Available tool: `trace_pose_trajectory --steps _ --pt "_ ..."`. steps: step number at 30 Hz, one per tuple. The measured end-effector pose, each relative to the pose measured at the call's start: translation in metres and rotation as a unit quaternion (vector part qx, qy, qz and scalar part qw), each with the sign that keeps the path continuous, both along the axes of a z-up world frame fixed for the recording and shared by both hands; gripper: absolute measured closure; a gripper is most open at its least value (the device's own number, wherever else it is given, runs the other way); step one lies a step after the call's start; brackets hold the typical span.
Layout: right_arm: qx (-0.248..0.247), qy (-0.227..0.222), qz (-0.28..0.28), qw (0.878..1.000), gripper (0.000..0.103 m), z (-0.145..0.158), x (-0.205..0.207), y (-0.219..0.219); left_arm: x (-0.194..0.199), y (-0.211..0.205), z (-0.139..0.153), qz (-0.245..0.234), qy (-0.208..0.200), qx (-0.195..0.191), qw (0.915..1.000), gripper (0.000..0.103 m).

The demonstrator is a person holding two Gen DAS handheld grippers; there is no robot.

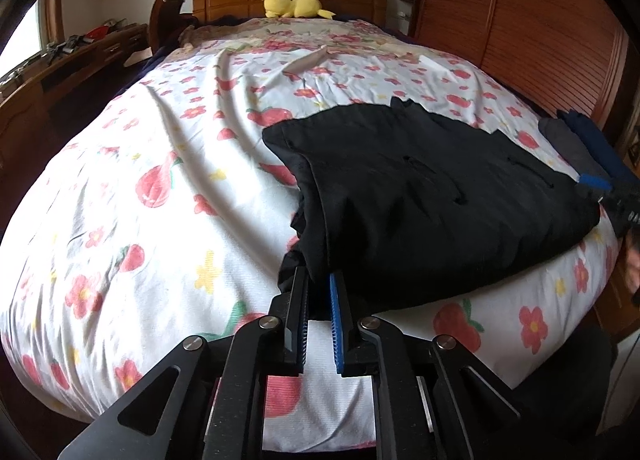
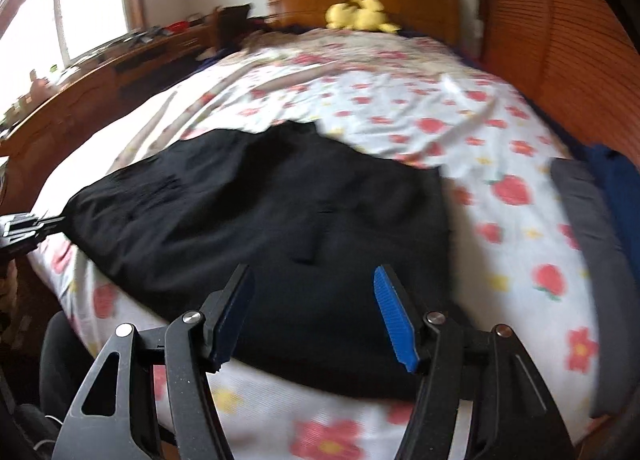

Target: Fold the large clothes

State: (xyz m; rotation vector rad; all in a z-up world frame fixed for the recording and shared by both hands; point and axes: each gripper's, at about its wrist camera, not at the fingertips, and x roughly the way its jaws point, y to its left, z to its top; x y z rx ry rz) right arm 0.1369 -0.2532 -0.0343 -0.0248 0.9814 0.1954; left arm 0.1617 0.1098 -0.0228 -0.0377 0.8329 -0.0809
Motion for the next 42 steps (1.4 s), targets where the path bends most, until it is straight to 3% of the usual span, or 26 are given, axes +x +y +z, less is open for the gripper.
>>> trace_pose_trajectory --steps 4,6,8,11,16,25,30,37,39,42 --pt "0.009 0.013 0.043 0.999 0.040 -0.022 0.011 0.038 -0.005 0.001 0.005 0.007 -0.014 0.009 0.9998 0.086" --pt "0.004 0.029 0.051 0.998 0.040 -0.038 0.016 0.049 -0.007 0.002 0.007 0.013 -0.024 0.012 0.9995 0.076" --pt "-0.010 0.049 0.050 0.998 0.040 -0.057 0.019 0.052 -0.006 0.005 0.009 0.018 -0.028 0.007 0.9994 0.067" --pt "0.017 0.052 0.023 0.998 0.040 -0.080 0.015 0.048 -0.001 0.006 0.005 0.027 -0.028 0.007 0.9992 0.062" --pt "0.021 0.041 0.019 0.999 0.040 -0.078 0.008 0.048 0.016 0.000 -0.006 0.024 -0.017 -0.014 0.9995 0.056" --pt "0.026 0.033 0.026 0.999 0.040 -0.078 0.004 0.046 0.041 0.004 -0.037 0.040 0.029 -0.017 0.9986 0.045" --pt "0.025 0.029 0.025 0.999 0.040 -0.077 0.002 0.047 0.042 0.004 -0.044 0.044 0.037 -0.031 0.9979 0.045" --pt "0.045 0.043 0.021 0.998 0.040 -0.059 0.004 0.045 0.042 0.000 -0.042 0.046 0.045 -0.015 0.9978 0.045" --pt "0.060 0.039 0.031 0.997 0.040 -0.053 0.000 0.048 0.041 -0.003 -0.041 0.043 0.046 -0.013 0.9979 0.045" --pt "0.040 0.040 0.058 0.997 0.040 -0.053 -0.008 0.062 0.044 -0.006 -0.042 0.041 0.052 -0.003 0.9978 0.045"
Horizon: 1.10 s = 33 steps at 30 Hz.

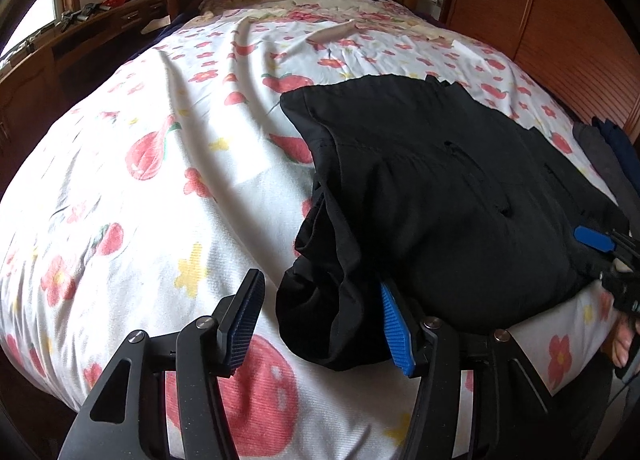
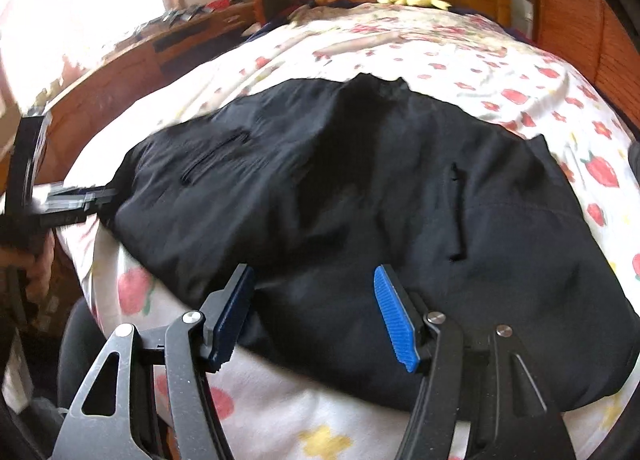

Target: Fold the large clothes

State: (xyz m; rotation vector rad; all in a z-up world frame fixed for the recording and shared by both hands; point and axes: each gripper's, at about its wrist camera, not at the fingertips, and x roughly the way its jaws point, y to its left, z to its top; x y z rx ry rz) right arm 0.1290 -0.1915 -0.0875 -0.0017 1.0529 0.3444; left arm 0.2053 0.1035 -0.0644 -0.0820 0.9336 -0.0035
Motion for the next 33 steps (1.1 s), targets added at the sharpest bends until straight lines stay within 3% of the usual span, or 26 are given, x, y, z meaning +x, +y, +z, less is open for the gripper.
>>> trace_pose_trajectory --steps 2,7,10,12,13,18,23,28,33 --pt "-0.021 -0.002 0.008 1.000 0.040 -0.007 -0.003 0.006 0.002 -0.003 0.001 -0.005 0.001 0.007 1.0000 0.045" --pt "-0.016 -0.006 0.009 1.000 0.040 -0.019 -0.002 0.004 0.007 -0.004 -0.004 -0.001 0.010 -0.001 0.9999 0.045" --pt "-0.016 -0.014 0.012 1.000 0.040 -0.021 -0.004 0.004 0.009 -0.003 -0.006 -0.004 0.011 -0.020 0.9997 0.058" --pt "-0.009 -0.019 0.013 1.000 0.040 -0.023 -0.005 0.002 0.011 -0.008 -0.004 -0.014 0.010 -0.018 0.9997 0.084" --pt "-0.007 -0.021 0.013 1.000 0.040 -0.023 -0.005 0.001 0.012 -0.010 0.000 -0.019 0.010 -0.017 0.9996 0.087" --pt "0.005 -0.022 0.021 1.000 0.040 -0.020 -0.006 -0.004 0.016 -0.035 0.035 -0.025 -0.023 0.032 0.9989 0.093" --pt "0.025 -0.030 -0.007 0.999 0.040 0.000 -0.013 -0.038 0.020 -0.071 0.088 -0.047 -0.083 0.038 0.9947 0.094" --pt "0.012 -0.055 -0.044 0.997 0.040 0.021 -0.034 -0.089 0.044 -0.149 0.132 -0.115 -0.126 0.045 0.9843 0.095" --pt "0.000 -0.060 -0.105 0.993 0.040 0.031 -0.057 -0.149 0.047 -0.248 0.147 -0.212 -0.161 0.073 0.9611 0.095"
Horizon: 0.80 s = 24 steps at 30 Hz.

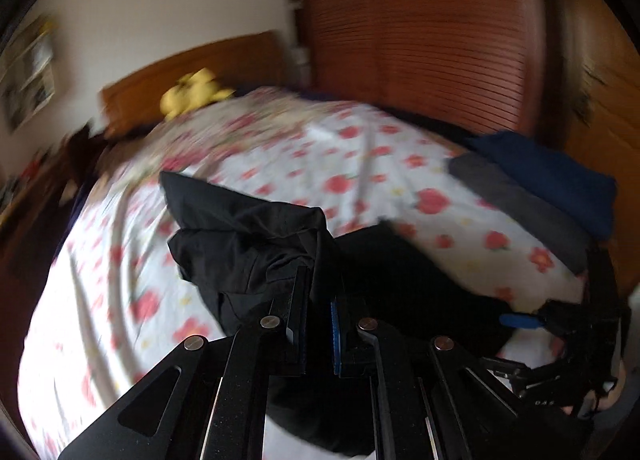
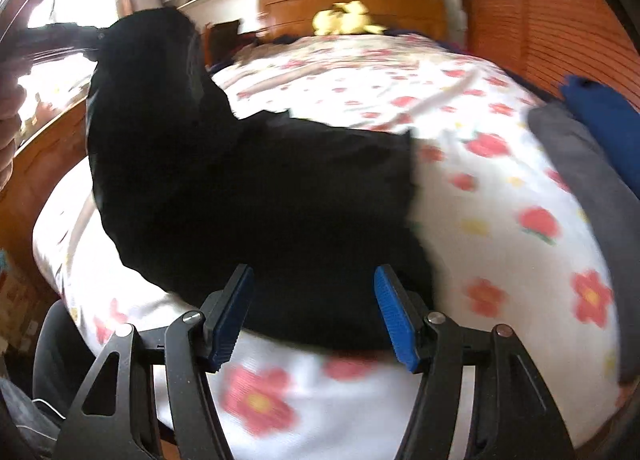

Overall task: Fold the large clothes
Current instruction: 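Lay the folded coat down with the left gripper and open it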

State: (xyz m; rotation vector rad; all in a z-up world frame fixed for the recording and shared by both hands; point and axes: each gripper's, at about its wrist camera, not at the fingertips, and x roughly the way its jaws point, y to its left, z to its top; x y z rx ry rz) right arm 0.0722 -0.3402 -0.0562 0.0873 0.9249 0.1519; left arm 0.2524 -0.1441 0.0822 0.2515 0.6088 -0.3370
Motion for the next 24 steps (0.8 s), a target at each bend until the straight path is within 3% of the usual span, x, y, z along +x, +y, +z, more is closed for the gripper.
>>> trace_pose_trajectory --steps 6,10,14,19,24 --pt "-0.012 0.003 -0.051 0.999 0.040 0.008 -0.023 -0.047 0.002 -0.061 -0.018 -0.059 0.006 0.012 0.9982 0.095" --pt "-0.009 0.003 -0.065 0.998 0.040 0.010 -0.028 -0.062 0.010 -0.072 -0.033 -0.062 0.022 0.030 0.9974 0.094" --pt "-0.007 0.006 -0.066 0.998 0.040 0.010 -0.026 -0.071 0.010 -0.077 -0.028 -0.054 0.015 0.030 0.9980 0.090" --pt "-0.007 0.011 -0.052 0.999 0.040 0.014 -0.020 -0.071 -0.003 -0.066 -0.021 -0.041 0.027 -0.002 0.9988 0.085" --pt "-0.014 0.009 -0.026 1.000 0.040 0.025 -0.005 -0.058 -0.017 -0.039 -0.003 -0.039 0.028 -0.050 0.9976 0.068"
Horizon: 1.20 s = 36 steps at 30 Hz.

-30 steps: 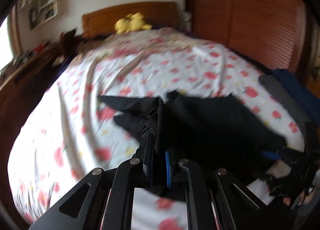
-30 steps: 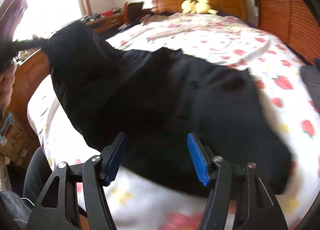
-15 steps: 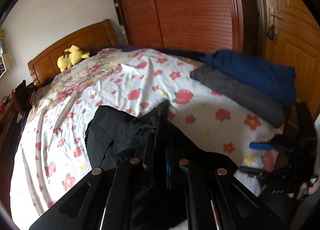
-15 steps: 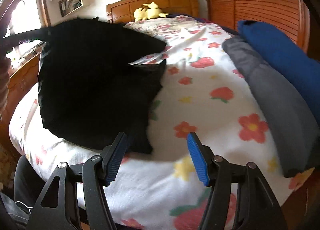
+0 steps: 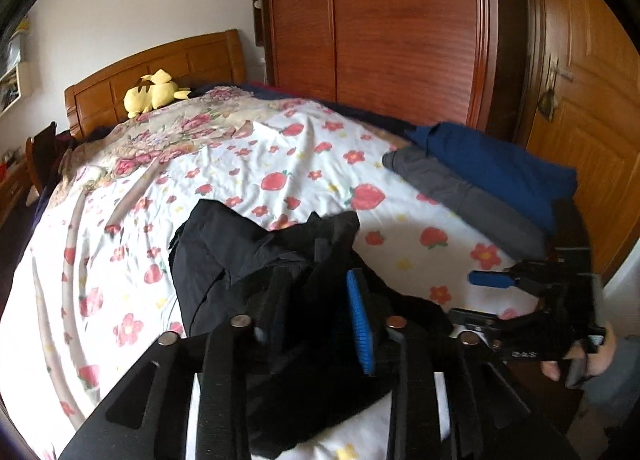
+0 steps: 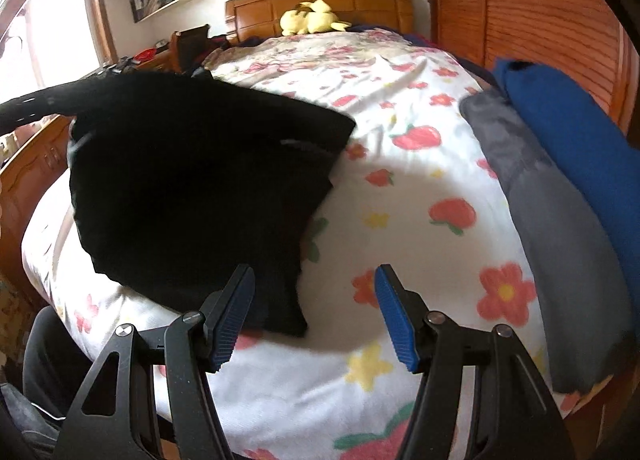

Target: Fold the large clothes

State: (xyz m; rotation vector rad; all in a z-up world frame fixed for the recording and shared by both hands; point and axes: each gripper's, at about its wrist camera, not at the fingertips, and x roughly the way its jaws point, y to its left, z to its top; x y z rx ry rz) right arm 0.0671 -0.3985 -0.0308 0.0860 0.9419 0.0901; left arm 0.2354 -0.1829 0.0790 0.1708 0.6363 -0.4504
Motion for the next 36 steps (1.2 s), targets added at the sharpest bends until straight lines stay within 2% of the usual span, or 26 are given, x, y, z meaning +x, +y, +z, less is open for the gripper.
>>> trace_pose_trajectory --steps 3,5,11,23,30,36 --pt "-0.005 -0.017 0.014 1.000 0.040 0.013 0.008 0.010 -0.014 0.016 0.008 0.014 -0.016 -0.009 0.9997 0.059" --pt "-0.010 -0.032 0.021 0.999 0.040 0.023 0.014 0.019 -0.023 0.029 0.010 0.027 -0.019 -0.010 0.9994 0.057" --pt "-0.011 -0.070 0.013 0.997 0.040 0.053 0.020 0.042 -0.039 0.063 0.005 0.037 -0.018 -0.005 0.9991 0.055" --pt "-0.039 -0.077 -0.015 0.996 0.040 0.087 0.040 0.095 -0.081 0.148 -0.012 0.040 0.000 -0.033 0.9987 0.052" --pt "-0.020 -0.046 -0.025 0.998 0.039 0.082 0.074 0.115 -0.091 0.180 -0.025 0.046 0.014 -0.043 0.9979 0.052" --pt "-0.001 0.010 -0.049 0.999 0.039 0.051 0.096 0.121 -0.091 0.185 -0.030 0.041 0.019 -0.043 0.9980 0.052"
